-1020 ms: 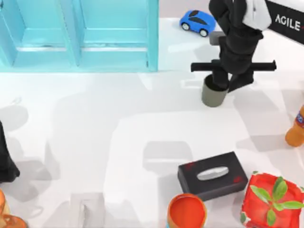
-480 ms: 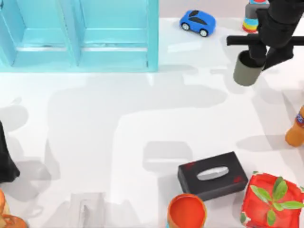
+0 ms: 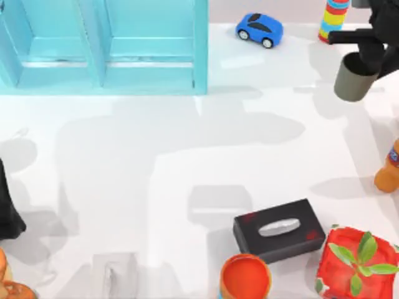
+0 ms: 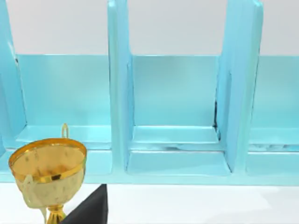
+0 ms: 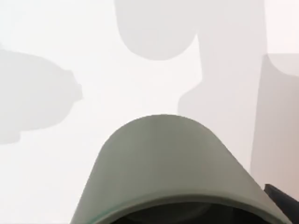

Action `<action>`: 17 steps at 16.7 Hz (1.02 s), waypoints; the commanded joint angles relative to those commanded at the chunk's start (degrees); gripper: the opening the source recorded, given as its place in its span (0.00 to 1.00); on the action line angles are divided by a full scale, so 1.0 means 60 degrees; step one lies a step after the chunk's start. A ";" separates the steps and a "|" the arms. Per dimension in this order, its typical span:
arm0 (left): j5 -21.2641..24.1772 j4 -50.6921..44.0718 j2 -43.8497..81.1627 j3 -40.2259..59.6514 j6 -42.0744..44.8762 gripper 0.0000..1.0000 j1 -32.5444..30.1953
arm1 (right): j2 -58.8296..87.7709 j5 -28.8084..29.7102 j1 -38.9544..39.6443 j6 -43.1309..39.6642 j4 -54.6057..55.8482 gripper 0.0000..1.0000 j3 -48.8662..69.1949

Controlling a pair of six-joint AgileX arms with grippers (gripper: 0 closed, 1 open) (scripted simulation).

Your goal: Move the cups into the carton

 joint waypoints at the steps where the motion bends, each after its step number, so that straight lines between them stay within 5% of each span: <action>1: 0.0000 0.0000 0.0000 0.0000 0.0000 1.00 0.0000 | -0.0012 -0.0002 -0.0017 -0.0018 0.0001 0.00 -0.0014; 17: 0.0000 0.0000 0.0000 0.0000 0.0000 1.00 0.0000 | -0.3991 -0.0146 -0.5543 -0.5562 0.0403 0.00 -0.4458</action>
